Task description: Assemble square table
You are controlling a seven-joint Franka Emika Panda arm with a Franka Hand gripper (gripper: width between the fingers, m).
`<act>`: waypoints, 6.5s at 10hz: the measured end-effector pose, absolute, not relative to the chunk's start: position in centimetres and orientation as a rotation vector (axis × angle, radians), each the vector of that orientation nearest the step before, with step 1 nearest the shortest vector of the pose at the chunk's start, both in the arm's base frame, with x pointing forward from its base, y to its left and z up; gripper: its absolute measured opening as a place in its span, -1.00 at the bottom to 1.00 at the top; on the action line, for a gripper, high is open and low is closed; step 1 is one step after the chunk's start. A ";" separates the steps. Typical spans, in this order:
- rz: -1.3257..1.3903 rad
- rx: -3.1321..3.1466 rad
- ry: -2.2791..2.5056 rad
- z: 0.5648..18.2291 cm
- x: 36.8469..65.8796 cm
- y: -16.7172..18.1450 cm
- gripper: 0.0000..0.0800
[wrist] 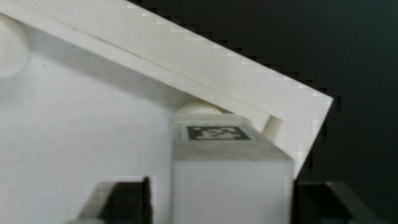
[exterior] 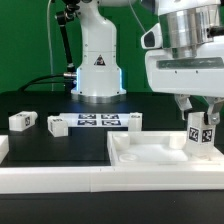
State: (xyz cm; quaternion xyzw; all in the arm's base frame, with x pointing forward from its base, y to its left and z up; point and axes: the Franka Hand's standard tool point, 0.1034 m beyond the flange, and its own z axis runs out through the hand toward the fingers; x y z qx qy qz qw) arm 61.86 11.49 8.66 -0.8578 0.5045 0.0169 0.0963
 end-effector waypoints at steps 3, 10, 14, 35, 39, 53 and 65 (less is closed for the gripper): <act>0.012 -2.705 1.170 8.7 61.9 11.4 0.57; -0.102 -2.990 0.308 8.7 62.0 11.7 0.62; -0.137 -3.042 -0.176 8.7 62.0 12.1 0.62; -0.035 -2.782 1.104 8.4 61.9 11.5 -0.27; 0.015 -2.607 1.415 8.4 61.9 11.7 -0.27; -0.032 -2.785 0.950 8.2 61.8 12.4 0.62; -0.176 -2.981 -0.609 8.4 62.4 11.6 0.61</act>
Offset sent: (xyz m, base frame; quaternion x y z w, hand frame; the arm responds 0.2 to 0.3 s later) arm 0.0000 0.0000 0.0000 0.0000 0.0000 -0.1938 0.9810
